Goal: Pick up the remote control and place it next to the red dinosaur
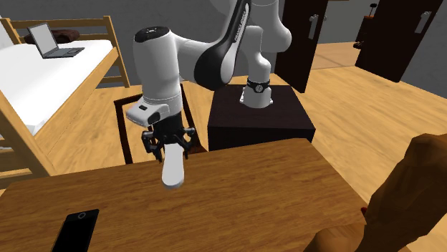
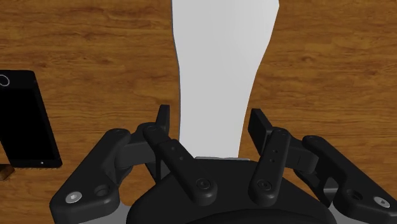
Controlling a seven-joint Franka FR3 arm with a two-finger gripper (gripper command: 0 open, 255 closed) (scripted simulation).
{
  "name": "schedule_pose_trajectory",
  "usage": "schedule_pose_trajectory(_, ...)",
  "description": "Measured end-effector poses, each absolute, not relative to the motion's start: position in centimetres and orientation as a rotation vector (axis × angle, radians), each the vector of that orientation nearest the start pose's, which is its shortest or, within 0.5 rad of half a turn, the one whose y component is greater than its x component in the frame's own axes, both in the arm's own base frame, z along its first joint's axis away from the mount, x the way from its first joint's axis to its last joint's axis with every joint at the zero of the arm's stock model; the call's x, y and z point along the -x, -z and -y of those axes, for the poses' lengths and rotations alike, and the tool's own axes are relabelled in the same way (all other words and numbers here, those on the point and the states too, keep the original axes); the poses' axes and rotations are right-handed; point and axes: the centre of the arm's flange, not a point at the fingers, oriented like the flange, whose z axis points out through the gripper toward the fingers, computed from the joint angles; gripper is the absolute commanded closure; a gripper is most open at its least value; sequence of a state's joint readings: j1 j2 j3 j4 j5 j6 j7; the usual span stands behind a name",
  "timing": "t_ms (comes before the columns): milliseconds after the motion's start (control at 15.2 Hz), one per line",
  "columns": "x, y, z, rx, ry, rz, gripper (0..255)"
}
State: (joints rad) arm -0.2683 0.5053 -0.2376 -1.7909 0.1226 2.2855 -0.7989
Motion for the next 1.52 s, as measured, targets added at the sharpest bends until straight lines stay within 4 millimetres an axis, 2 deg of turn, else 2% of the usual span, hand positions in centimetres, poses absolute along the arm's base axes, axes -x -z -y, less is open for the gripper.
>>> schedule_pose_trajectory(726,-58.1,-33.3,30.4,3.139,-0.013,0.381,255)
schedule_pose_trajectory(924,-59.0,-33.5,28.0,3.139,-0.013,0.381,255)
schedule_pose_trajectory(1518,-63.6,-33.8,16.8,3.139,-0.014,0.383,255)
